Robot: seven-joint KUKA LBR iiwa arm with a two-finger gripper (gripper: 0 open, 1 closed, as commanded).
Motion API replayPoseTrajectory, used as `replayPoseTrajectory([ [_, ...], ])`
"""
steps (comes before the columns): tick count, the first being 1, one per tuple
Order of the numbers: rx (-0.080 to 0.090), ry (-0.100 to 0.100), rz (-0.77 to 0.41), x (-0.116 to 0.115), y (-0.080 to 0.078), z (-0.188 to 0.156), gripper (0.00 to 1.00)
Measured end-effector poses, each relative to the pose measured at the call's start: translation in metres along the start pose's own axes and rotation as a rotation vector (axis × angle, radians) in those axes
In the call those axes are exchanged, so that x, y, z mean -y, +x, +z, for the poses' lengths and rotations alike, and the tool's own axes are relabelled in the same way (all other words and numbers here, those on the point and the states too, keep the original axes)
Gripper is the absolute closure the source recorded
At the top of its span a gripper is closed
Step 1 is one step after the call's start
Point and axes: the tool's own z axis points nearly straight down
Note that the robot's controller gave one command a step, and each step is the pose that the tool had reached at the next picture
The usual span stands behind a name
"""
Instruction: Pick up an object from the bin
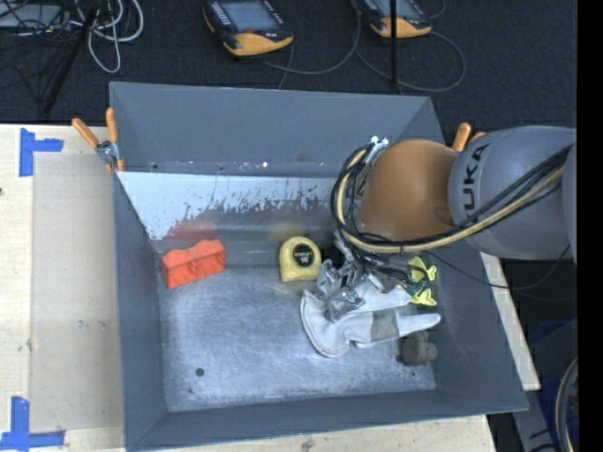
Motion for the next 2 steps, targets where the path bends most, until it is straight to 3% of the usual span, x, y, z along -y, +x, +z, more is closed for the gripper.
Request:
replayPoseTrajectory([
  [2, -0.002, -0.001, 0.001, -0.0007, 0.001, -0.0031, 1.0],
])
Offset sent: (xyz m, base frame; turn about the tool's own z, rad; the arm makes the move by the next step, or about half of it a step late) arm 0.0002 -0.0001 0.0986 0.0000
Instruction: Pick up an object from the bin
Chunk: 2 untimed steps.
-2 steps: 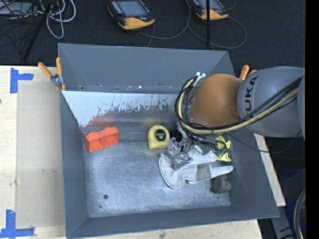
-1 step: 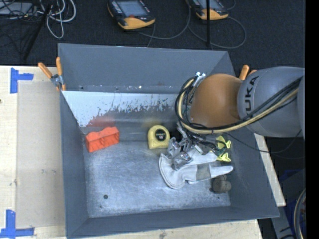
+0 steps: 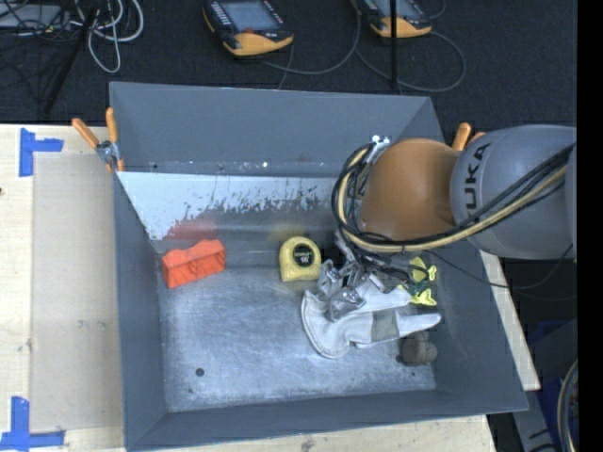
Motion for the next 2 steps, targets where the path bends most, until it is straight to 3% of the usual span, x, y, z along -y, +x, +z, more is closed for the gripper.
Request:
replayPoseTrajectory([
  [1, -0.007, -0.004, 0.001, -0.002, 0.002, -0.019, 1.0],
  [2, -0.003, 0.001, 0.001, -0.001, 0.0, -0.039, 1.0],
])
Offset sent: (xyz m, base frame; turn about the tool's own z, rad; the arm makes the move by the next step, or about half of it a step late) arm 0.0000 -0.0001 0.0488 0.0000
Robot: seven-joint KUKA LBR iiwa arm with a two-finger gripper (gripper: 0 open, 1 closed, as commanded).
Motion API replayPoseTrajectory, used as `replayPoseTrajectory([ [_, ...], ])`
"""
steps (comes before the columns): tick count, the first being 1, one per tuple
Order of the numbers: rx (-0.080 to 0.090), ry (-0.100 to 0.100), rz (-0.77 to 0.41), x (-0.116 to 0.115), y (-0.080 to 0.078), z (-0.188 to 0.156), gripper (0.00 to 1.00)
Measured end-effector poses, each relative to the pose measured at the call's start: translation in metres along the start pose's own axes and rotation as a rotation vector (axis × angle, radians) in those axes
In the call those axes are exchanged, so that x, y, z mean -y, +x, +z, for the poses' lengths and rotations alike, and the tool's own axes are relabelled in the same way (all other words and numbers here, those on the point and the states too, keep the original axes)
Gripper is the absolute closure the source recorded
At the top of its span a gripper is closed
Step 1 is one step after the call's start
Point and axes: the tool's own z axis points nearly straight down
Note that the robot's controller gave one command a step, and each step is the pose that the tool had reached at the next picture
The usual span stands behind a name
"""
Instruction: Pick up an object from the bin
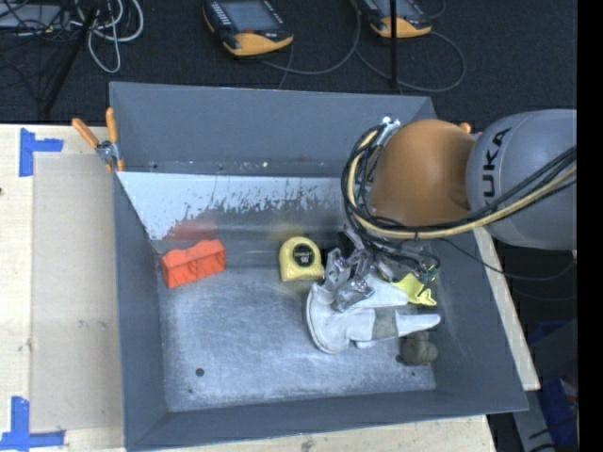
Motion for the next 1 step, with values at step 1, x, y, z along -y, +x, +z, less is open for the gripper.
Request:
replayPoseTrajectory([
  [1, 0.0, 0.0, 0.001, -0.0004, -0.0001, -0.0119, 1.0],
])
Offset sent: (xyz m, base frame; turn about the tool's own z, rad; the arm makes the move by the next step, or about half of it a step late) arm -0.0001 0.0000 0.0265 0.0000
